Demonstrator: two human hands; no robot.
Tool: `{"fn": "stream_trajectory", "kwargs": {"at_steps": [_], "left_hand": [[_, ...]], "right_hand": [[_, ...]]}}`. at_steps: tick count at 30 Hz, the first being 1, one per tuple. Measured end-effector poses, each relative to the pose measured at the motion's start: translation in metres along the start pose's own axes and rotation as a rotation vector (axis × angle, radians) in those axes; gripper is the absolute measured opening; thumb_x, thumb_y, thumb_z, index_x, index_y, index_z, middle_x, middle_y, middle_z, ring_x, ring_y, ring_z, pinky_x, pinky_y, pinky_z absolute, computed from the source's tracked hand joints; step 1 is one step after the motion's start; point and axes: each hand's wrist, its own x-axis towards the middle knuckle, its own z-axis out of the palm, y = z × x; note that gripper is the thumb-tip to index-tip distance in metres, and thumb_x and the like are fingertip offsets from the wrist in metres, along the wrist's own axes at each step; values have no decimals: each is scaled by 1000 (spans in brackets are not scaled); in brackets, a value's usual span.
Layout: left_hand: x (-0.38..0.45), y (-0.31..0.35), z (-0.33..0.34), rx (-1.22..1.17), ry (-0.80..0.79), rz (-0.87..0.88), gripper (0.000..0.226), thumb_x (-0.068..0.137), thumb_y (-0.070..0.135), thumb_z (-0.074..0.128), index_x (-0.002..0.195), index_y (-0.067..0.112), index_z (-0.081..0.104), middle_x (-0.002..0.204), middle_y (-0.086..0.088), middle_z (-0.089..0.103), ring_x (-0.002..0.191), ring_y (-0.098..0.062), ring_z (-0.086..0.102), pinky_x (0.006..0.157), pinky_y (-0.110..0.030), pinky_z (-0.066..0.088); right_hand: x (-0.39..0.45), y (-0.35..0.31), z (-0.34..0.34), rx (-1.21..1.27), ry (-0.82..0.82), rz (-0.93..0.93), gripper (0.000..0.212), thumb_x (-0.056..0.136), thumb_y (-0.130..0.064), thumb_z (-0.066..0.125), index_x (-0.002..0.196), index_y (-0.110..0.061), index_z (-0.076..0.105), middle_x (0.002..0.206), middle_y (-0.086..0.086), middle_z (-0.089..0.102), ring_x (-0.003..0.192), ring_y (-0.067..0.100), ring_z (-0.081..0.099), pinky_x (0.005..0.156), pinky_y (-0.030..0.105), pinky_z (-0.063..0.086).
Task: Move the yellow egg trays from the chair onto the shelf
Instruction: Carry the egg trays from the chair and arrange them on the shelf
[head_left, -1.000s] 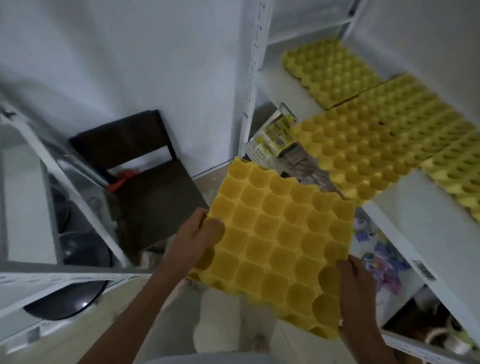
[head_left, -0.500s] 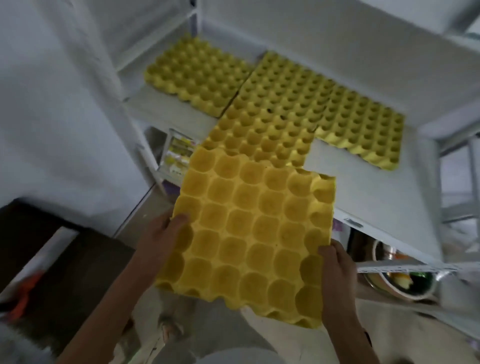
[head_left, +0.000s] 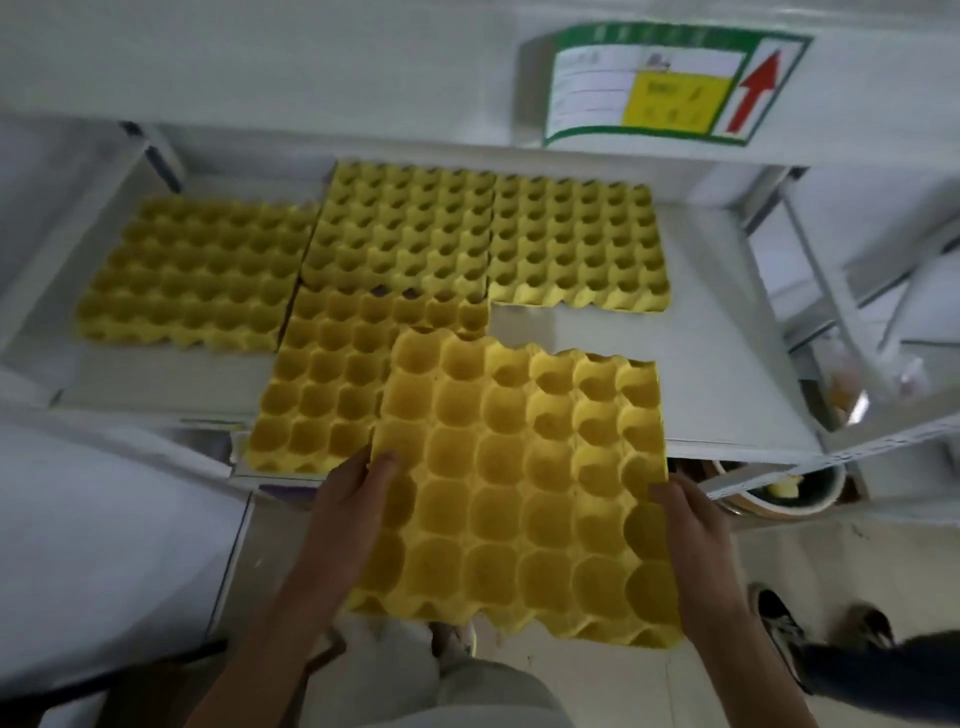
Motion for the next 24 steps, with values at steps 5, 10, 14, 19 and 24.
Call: {"fn": "stream_trajectory", "kwargs": {"at_steps": [5, 10, 14, 19, 24], "left_hand": [[44, 21, 39, 280, 81, 183, 29, 103, 43, 51, 127, 30, 58, 100, 21, 63, 94, -9, 65, 70, -25, 44], [84, 47, 68, 722, 68, 429, 40, 102, 45, 47, 133, 21, 54, 122, -1, 61, 102, -23, 65, 73, -34, 49], [102, 53, 90, 812, -31, 466, 43, 102, 48, 44, 134, 23, 56, 121, 1, 60, 106, -22, 63, 79, -38, 55], [106, 48, 123, 966, 39, 507, 39, 99, 49, 49, 127, 23, 60, 121, -1, 59, 105, -22, 64, 72, -33, 50], [118, 40, 132, 981, 52, 583, 41, 96, 42, 60, 123, 12, 61, 119, -10, 60, 104, -28, 62, 71, -38, 52]], "right_hand": [[47, -9, -15, -6, 45, -80, 17, 99, -28, 58, 95, -28, 75, 92, -3, 76, 87, 26, 73, 67, 41, 63], [104, -14, -28, -281, 154, -179, 17, 100, -29, 55, 96, -23, 71, 79, -2, 71, 80, 28, 69, 63, 37, 54], [140, -14, -51, -446, 204, -207, 28, 100, -38, 58, 107, -16, 74, 77, -10, 68, 72, 9, 65, 56, 21, 41], [176, -5, -70, -493, 187, -226, 32, 99, -40, 61, 112, -14, 74, 83, 3, 74, 70, 6, 64, 59, 22, 43], [207, 0, -71, -512, 158, -262, 27, 99, -35, 63, 118, -18, 70, 87, 2, 72, 68, 7, 64, 59, 19, 46]]}}
